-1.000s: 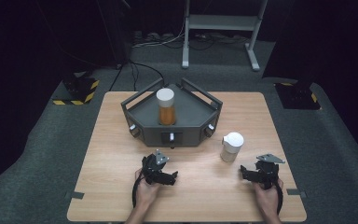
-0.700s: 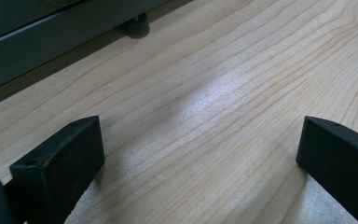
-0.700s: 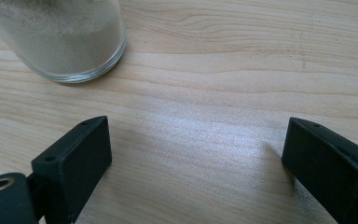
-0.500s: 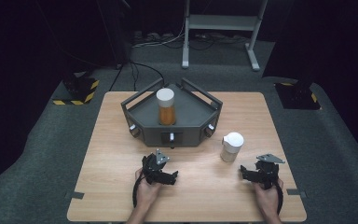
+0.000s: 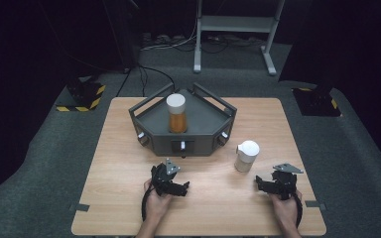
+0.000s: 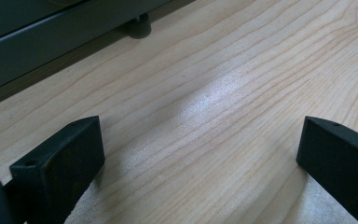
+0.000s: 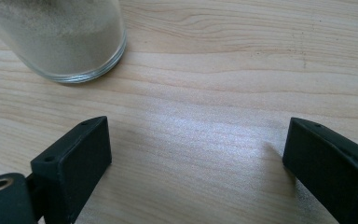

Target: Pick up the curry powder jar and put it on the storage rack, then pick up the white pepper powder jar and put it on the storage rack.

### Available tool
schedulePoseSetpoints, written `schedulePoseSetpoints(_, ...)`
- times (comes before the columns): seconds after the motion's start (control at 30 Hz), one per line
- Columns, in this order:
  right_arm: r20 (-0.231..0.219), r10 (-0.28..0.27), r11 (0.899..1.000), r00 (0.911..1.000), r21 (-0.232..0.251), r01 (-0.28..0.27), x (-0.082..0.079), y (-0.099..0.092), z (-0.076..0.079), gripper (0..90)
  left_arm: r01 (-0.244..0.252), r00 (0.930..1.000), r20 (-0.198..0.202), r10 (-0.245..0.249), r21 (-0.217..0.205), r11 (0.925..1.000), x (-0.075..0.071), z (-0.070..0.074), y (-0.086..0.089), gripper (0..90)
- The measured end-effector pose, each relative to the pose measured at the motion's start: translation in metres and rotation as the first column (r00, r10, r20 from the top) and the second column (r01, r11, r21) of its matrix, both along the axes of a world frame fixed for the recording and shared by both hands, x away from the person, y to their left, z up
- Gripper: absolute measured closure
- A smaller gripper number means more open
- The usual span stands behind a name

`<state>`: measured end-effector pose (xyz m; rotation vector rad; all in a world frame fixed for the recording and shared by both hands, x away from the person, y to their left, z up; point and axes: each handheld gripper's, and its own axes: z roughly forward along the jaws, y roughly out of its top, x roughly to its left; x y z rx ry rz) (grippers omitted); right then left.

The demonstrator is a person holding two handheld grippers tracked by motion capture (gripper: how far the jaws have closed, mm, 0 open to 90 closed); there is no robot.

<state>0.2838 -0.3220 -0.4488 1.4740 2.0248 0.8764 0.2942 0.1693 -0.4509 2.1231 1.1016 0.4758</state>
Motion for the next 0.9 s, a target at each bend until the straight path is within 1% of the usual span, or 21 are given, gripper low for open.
schedulePoseSetpoints(0.2,-0.003,-0.001,1.000,1.0000,-0.005,0.001,0.0011,0.0020,0.0003,5.0,-0.002,1.0000,0.001,0.002,0.000,1.0000,-0.0004,0.0000,0.0001,1.1)
schedulePoseSetpoints(0.9,-0.008,0.006,1.000,1.0000,-0.002,-0.006,0.0024,0.0010,0.0006,4.0,-0.007,1.0000,0.003,0.007,-0.003,1.0000,-0.0012,-0.0003,0.0001,2.0)
